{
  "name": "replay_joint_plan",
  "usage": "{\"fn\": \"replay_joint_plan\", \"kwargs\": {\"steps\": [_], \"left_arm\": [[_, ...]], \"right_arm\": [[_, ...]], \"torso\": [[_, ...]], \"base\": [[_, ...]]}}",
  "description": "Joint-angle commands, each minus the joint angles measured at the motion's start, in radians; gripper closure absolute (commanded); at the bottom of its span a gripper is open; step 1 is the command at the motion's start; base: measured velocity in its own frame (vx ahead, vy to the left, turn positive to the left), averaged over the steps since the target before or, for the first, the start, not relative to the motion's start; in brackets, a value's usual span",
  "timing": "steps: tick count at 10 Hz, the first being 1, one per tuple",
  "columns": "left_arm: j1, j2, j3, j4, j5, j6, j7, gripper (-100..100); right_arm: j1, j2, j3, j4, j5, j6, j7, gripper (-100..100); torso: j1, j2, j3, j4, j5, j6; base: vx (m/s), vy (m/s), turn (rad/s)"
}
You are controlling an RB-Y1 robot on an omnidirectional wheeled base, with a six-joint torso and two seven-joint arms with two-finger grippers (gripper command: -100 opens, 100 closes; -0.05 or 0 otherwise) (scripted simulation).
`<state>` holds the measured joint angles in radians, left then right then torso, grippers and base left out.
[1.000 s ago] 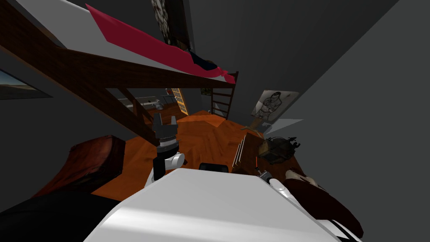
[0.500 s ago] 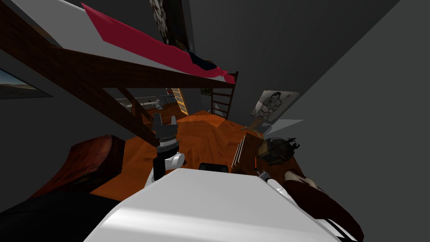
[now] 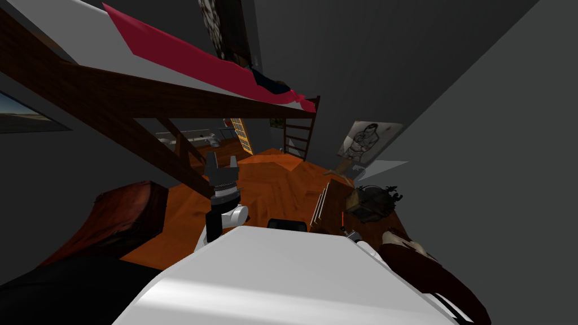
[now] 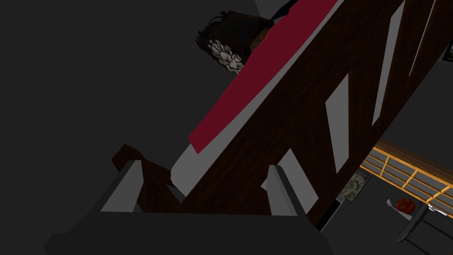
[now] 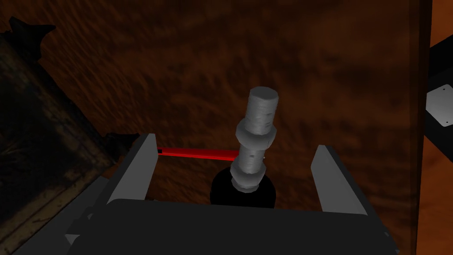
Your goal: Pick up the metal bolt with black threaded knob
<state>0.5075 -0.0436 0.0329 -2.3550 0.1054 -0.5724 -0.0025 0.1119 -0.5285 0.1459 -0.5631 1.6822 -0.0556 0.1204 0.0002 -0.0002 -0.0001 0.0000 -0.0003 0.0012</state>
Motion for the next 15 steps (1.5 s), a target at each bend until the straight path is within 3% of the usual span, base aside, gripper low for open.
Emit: {"fn": "replay_joint_plan", "kwargs": {"steps": [1,2,3,4,8,9,10,11,12,13,14,15], "left_arm": [[0.0,0.0,0.0,0.0,0.0,0.0,0.0,0],[0.0,0.0,0.0,0.0,0.0,0.0,0.0,0],[0.0,0.0,0.0,0.0,0.0,0.0,0.0,0],[0.0,0.0,0.0,0.0,0.0,0.0,0.0,0],[0.0,0.0,0.0,0.0,0.0,0.0,0.0,0],[0.0,0.0,0.0,0.0,0.0,0.0,0.0,0],[0.0,0.0,0.0,0.0,0.0,0.0,0.0,0],[0.0,0.0,0.0,0.0,0.0,0.0,0.0,0],[0.0,0.0,0.0,0.0,0.0,0.0,0.0,0],[0.0,0.0,0.0,0.0,0.0,0.0,0.0,0],[0.0,0.0,0.0,0.0,0.0,0.0,0.0,0],[0.0,0.0,0.0,0.0,0.0,0.0,0.0,0]], "right_arm": [[0.0,0.001,-0.002,0.0,-0.05,-0.001,0.05,-100],[0.0,0.001,-0.002,0.0,-0.057,-0.001,0.09,-100],[-0.001,0.001,-0.002,0.002,-0.063,0.0,0.078,-100],[-0.001,0.002,-0.002,0.002,-0.064,0.0,0.086,100],[-0.001,0.002,-0.003,0.002,-0.064,0.0,0.084,100],[-0.001,0.002,-0.003,0.002,-0.064,0.0,0.084,0],[-0.002,-0.027,-0.009,-0.007,-0.054,-0.03,0.083,100],[-0.002,-0.027,-0.009,-0.007,-0.002,-0.03,0.014,100],[-0.002,-0.027,0.003,-0.007,-0.054,-0.03,0.066,100],[-0.002,-0.027,-0.009,-0.007,-0.065,-0.03,0.083,100],[-0.002,-0.027,-0.009,-0.007,-0.054,-0.03,0.083,100],[-0.003,-0.056,-0.016,-0.014,-0.052,-0.06,0.075,100]], "torso": [[0.0,0.0,0.0,0.0,0.0,0.0],[0.0,0.0,0.0,0.0,0.0,0.0],[0.0,0.0,0.0,0.0,0.0,0.0],[0.0,0.0,0.0,0.0,0.0,0.0],[-0.002,-0.001,-0.001,0.0,-0.001,-0.001],[-0.002,-0.001,-0.001,0.0,-0.001,-0.001],[-0.002,-0.001,-0.001,0.0,-0.001,-0.001],[0.001,0.001,0.0,0.0,0.0,0.0],[0.003,0.0,0.0,0.0,0.0,-0.001],[0.002,0.0,0.0,0.0,0.0,-0.001],[-0.001,-0.001,-0.001,0.0,0.0,-0.001],[-0.002,-0.001,-0.001,0.0,0.0,-0.001]], "base": [[-0.002,0.008,-0.002],[-0.001,0.005,0.001],[0.0,0.0,0.0],[0.0,0.0,0.0],[0.0,0.0,0.0],[0.0,0.0,0.0],[-0.028,0.062,-0.02],[-0.023,0.083,-0.027],[-0.007,0.041,-0.005],[-0.003,0.007,0.007],[0.001,-0.007,0.006],[-0.014,0.052,-0.027]]}}
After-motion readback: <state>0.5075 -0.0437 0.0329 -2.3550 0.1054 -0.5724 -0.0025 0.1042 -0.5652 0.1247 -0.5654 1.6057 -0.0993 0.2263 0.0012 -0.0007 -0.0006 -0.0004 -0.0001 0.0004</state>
